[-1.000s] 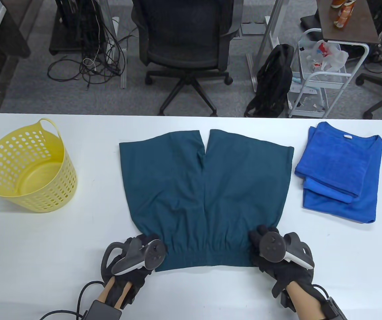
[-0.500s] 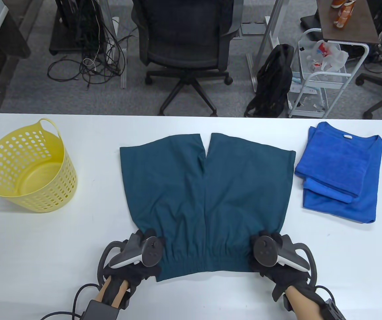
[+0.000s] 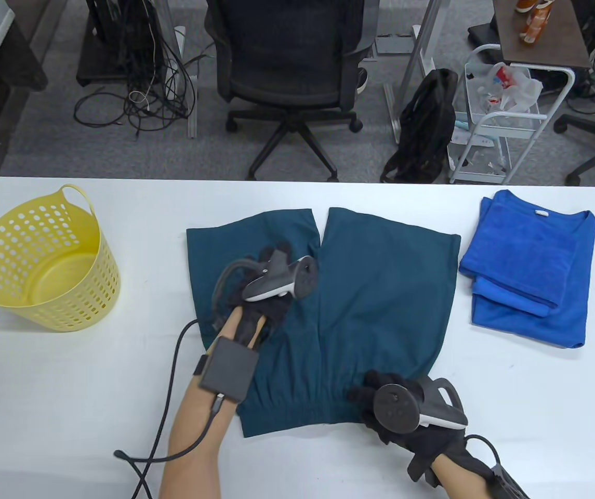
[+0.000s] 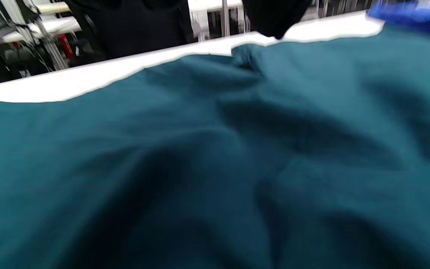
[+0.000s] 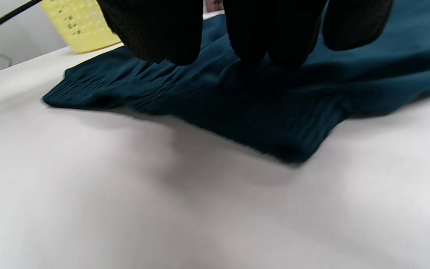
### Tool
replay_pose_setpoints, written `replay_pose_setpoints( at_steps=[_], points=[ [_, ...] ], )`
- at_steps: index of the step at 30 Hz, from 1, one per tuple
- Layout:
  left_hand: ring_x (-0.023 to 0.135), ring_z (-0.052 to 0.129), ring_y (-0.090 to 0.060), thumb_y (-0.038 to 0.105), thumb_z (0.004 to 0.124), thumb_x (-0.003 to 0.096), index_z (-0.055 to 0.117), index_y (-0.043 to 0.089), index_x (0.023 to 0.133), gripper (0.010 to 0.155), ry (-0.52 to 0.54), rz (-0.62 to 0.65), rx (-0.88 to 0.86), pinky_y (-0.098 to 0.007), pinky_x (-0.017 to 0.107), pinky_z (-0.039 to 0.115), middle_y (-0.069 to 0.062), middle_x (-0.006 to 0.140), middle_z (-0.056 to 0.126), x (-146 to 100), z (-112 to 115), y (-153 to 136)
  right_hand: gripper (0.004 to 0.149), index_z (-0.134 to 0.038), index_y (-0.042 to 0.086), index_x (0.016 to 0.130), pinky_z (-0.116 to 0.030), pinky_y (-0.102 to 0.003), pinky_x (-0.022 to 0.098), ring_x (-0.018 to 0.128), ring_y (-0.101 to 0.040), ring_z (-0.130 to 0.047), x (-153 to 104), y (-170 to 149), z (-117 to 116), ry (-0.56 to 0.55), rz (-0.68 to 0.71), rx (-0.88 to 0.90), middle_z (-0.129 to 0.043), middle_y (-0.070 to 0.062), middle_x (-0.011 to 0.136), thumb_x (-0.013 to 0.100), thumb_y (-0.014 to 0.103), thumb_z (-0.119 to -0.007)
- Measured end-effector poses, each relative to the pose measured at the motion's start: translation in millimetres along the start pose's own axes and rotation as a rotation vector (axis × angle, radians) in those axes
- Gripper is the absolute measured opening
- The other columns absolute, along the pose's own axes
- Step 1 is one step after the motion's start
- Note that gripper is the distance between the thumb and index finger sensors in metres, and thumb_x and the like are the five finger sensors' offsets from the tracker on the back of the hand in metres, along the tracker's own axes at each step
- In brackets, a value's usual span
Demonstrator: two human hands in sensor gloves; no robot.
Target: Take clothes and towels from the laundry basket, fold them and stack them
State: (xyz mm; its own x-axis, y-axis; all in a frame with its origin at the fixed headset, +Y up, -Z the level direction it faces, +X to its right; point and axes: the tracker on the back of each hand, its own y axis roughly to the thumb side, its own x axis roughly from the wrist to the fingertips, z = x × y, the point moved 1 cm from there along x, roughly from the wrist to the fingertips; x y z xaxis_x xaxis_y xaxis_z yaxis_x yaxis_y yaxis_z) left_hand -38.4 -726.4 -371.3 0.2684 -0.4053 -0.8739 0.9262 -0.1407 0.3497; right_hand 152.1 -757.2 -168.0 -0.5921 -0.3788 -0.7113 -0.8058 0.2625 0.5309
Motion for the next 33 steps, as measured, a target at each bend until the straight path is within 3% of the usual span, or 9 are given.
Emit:
replay_pose_setpoints(
  at_steps=[3,5,7,14,18,22,24,27,33],
  points=[
    [0.119,0.034,-0.047,0.032,0.075,0.0587,0.016,0.049,0.112,0.082,-0.126,-0.089,0.137,-0.070,0.079,0.049,-0.015,0.129,0.012,45.0,16.0,15.8,0.053,-0.067,0.016,0.113,-0.048,-0.076,0.069,0.103,-0.060,-0.046,0.7,-0.3,-6.8,0.066,-0.036,-0.063,-0.044,-0.035,0.121,0.065,0.039,-0.067],
    [0.118,0.033,-0.046,0.033,0.079,0.0558,0.028,0.046,0.114,0.079,-0.207,-0.140,0.210,-0.070,0.079,0.049,-0.010,0.130,0.020,57.7,29.4,15.3,0.053,-0.070,0.018,0.111,-0.048,-0.077,0.069,0.104,-0.060,-0.044,-1.6,-8.5,-6.1,0.064,-0.090,-0.095,-0.044,-0.034,0.122,0.065,0.043,-0.064],
    [0.117,0.030,-0.049,0.038,0.078,0.0528,0.016,0.046,0.113,0.087,-0.213,-0.150,0.240,-0.070,0.079,0.049,-0.011,0.131,0.020,57.4,34.2,8.4,0.054,-0.075,0.013,0.108,-0.046,-0.078,0.069,0.104,-0.061,-0.043,-4.7,-15.8,-2.5,0.042,-0.127,-0.071,-0.045,-0.034,0.122,0.065,0.044,-0.064],
    [0.115,0.031,-0.051,0.053,0.077,0.0501,0.047,0.028,0.117,0.078,-0.089,-0.048,0.154,-0.070,0.077,0.051,-0.016,0.130,0.028,8.3,54.3,-26.9,0.069,-0.073,-0.002,0.110,-0.041,-0.081,0.067,0.104,-0.063,-0.036,-10.0,-57.2,6.5,-0.008,-0.472,-0.253,-0.044,-0.035,0.123,0.065,0.049,-0.060],
    [0.114,0.058,-0.045,0.055,0.070,0.0552,0.056,0.027,0.117,0.070,-0.183,0.059,-0.112,-0.065,0.077,0.061,-0.016,0.128,0.048,-39.9,59.2,-51.9,0.073,-0.053,-0.007,0.118,-0.040,-0.079,0.068,0.101,-0.067,-0.032,-12.3,-79.6,6.4,-0.024,-0.683,-0.276,-0.031,-0.041,0.121,0.069,0.047,-0.059],
    [0.116,0.060,-0.040,0.041,0.082,0.0544,0.037,0.034,0.121,0.080,0.065,-0.015,-0.145,-0.066,0.077,0.061,-0.011,0.130,0.046,-51.0,44.0,-76.6,0.081,-0.050,-0.010,0.119,-0.056,-0.076,0.064,0.096,-0.067,-0.058,-11.8,-53.6,19.2,-0.138,-0.532,-0.104,-0.047,-0.046,0.116,0.067,0.050,-0.065],
    [0.119,0.046,-0.041,0.038,0.085,0.0529,0.022,0.036,0.119,0.091,-0.074,-0.043,-0.040,-0.067,0.078,0.056,-0.009,0.132,0.028,-36.2,50.4,-80.5,0.087,-0.051,-0.013,0.118,-0.062,-0.074,0.062,0.092,-0.066,-0.065,-1.2,-30.1,12.9,-0.018,-0.428,-0.056,-0.054,-0.047,0.113,0.064,0.053,-0.070],
    [0.120,0.036,-0.038,0.037,0.087,0.0509,0.017,0.036,0.116,0.096,-0.231,-0.113,0.105,-0.067,0.079,0.052,-0.005,0.130,0.021,-18.4,73.7,-85.9,0.086,-0.058,-0.014,0.116,-0.063,-0.075,0.062,0.091,-0.065,-0.069,7.9,-15.3,-0.8,0.035,-0.447,-0.247,-0.060,-0.045,0.112,0.060,0.047,-0.080],
    [0.113,0.064,-0.029,0.049,0.083,0.0456,0.038,0.033,0.116,0.086,-0.178,-0.119,0.110,-0.062,0.079,0.056,-0.002,0.125,0.049,-44.0,93.6,-100.6,0.073,-0.047,-0.001,0.121,-0.053,-0.079,0.067,0.103,-0.061,-0.057,11.1,-45.4,-1.4,0.029,-0.537,-0.294,-0.047,-0.031,0.123,0.061,0.025,-0.080]
  ],
)
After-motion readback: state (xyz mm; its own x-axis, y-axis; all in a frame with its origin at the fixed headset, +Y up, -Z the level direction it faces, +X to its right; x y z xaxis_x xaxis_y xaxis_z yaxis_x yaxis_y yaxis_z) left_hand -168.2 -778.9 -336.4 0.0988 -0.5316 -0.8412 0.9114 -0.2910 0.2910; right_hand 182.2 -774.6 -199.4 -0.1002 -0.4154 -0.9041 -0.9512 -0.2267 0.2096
